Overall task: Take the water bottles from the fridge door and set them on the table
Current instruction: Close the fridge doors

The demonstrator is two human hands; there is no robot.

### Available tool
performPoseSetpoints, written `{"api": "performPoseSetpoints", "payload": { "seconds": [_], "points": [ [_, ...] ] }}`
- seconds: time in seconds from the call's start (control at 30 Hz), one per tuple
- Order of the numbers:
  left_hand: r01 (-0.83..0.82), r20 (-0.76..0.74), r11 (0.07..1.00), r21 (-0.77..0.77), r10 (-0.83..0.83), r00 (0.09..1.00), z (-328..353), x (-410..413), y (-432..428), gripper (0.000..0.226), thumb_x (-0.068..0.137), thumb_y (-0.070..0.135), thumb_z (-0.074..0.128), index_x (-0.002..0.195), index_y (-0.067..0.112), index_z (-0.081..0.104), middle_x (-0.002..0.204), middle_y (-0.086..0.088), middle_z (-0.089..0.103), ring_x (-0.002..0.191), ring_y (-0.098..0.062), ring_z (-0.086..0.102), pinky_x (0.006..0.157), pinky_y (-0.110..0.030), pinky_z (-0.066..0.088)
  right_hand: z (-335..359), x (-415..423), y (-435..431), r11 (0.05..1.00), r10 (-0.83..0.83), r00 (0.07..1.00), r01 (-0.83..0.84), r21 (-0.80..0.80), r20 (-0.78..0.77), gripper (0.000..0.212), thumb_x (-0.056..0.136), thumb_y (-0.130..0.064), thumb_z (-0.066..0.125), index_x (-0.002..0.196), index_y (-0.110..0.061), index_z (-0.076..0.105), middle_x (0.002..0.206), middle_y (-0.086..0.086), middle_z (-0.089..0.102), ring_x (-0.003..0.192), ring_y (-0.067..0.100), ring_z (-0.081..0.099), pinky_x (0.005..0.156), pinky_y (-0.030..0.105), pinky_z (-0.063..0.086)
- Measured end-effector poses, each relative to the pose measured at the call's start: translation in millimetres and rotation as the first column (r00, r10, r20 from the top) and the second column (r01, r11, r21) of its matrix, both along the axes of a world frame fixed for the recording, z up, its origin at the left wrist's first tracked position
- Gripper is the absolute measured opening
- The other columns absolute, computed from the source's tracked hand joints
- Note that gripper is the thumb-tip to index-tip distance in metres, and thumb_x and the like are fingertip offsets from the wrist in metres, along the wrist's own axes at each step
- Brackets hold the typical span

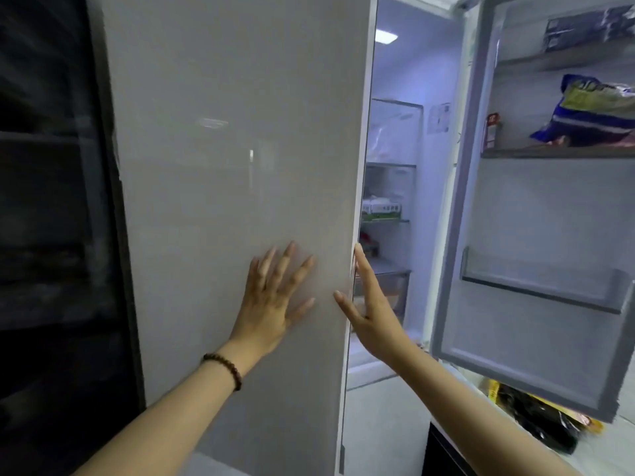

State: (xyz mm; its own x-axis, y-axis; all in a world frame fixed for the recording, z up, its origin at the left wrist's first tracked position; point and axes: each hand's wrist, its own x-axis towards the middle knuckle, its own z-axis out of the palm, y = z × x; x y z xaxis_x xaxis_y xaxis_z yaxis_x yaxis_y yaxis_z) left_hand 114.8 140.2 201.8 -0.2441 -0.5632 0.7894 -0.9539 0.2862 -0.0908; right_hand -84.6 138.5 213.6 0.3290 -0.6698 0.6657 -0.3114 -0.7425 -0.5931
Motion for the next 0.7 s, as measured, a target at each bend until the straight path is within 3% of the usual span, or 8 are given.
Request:
{"api": "performPoseSetpoints", "payload": {
  "seconds": [0.13,0.23,0.5,0.6,0.7],
  "points": [
    [-0.128,-0.135,0.991,0.026,0.131,0.982,6,-6,-35,0.062,0.091,0.063,0.010,0.144,0.041,-0.011,0.155,0.009,-0.018,0.143,-0.018,-0.015,0.114,-0.039,-0.012,6,-10,-59,0.988,0.124,0.992,-0.127,0.086,0.031,0.078,0.093,-0.024,0.054,0.148,-0.031,-0.001,0.160,-0.012,0.001,0.145,-0.002,0.005,0.121,0.036,0.013],
    [-0.237,-0.093,0.970,0.047,0.241,0.966,5,2,-62,0.063,0.089,0.064,0.008,0.144,0.040,-0.014,0.154,0.009,-0.023,0.141,-0.016,-0.024,0.113,-0.042,-0.015,9,-10,-97,0.974,0.180,0.982,-0.186,0.127,0.053,0.081,0.093,-0.020,0.055,0.148,-0.028,-0.004,0.159,-0.011,-0.001,0.146,0.002,0.005,0.121,0.037,0.013],
    [-0.376,-0.027,0.926,0.024,0.376,0.926,-6,11,-135,0.068,0.090,0.064,0.009,0.148,0.030,-0.003,0.156,0.002,-0.021,0.144,-0.028,-0.012,0.112,-0.053,-0.005,12,7,-182,0.952,0.235,0.969,-0.244,0.184,0.072,0.085,0.092,-0.022,0.057,0.146,-0.038,-0.007,0.158,-0.018,0.003,0.143,-0.002,0.013,0.119,0.034,0.020],
    [-0.407,-0.038,0.913,-0.030,0.406,0.913,-10,12,-156,0.071,0.090,0.064,0.012,0.148,0.027,-0.002,0.156,-0.002,-0.017,0.144,-0.031,-0.012,0.113,-0.055,-0.005,7,15,-203,0.951,0.238,0.967,-0.251,0.182,0.093,0.085,0.092,-0.025,0.057,0.145,-0.041,-0.007,0.157,-0.020,0.003,0.142,-0.006,0.013,0.118,0.026,0.019],
    [-0.424,-0.048,0.902,-0.087,0.421,0.906,-13,13,-169,0.073,0.089,0.065,0.014,0.148,0.026,-0.003,0.156,-0.004,-0.018,0.143,-0.031,-0.013,0.113,-0.056,-0.007,0,21,-219,0.952,0.239,0.965,-0.255,0.168,0.112,0.086,0.092,-0.024,0.057,0.148,-0.035,-0.007,0.156,-0.023,0.004,0.139,-0.011,0.014,0.111,0.009,0.019]
  ]
}}
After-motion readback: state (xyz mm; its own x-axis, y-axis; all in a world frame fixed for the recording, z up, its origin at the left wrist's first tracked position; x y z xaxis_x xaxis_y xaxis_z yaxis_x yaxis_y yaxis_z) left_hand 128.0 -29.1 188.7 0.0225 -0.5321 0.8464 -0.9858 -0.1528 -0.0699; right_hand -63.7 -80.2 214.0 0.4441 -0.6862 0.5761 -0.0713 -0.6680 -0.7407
